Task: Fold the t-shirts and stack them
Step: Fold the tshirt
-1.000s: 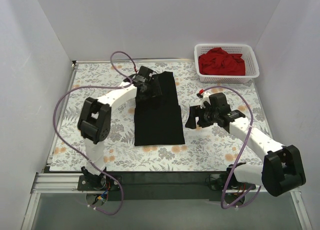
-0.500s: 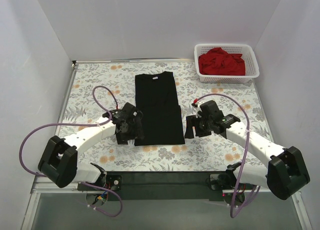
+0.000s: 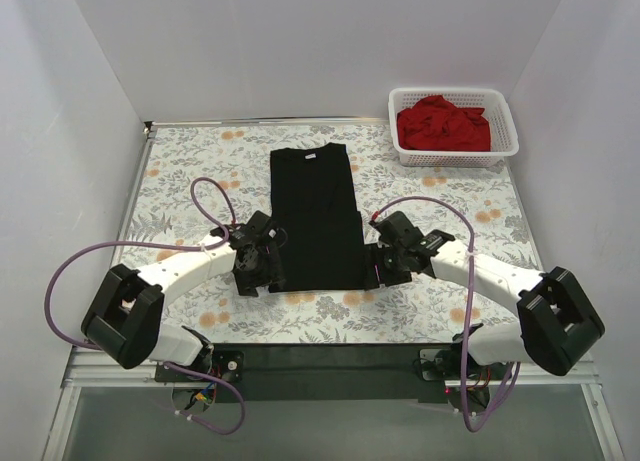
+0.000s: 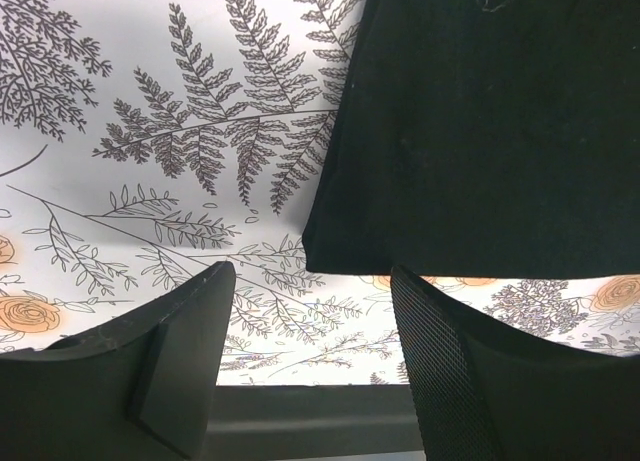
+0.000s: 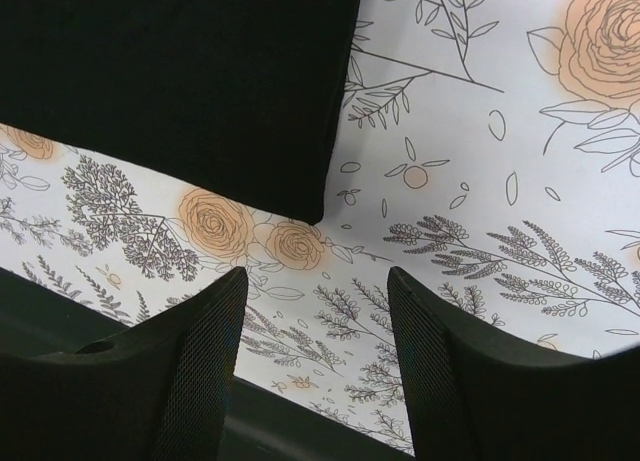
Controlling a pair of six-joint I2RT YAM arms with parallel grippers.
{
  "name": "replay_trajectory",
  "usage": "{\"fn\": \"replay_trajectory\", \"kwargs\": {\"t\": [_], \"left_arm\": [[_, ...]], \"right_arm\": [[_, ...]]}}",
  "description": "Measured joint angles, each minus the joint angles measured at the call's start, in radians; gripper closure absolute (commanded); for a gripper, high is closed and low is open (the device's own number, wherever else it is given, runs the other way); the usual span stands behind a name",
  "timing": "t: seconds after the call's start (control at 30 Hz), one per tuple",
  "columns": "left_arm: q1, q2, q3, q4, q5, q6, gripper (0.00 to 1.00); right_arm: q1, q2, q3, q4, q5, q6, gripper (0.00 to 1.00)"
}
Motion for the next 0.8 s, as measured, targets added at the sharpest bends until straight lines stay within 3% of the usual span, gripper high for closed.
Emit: {"fn": "replay_trajectory", "kwargs": {"t": [0.8], "left_arm": [[-0.006,0.129,0.039,0.019,0.031,0.029,0.75]], "right_arm": [[0.047,0.17,0.08,-0.017,0.034,0.037,0.47]]}}
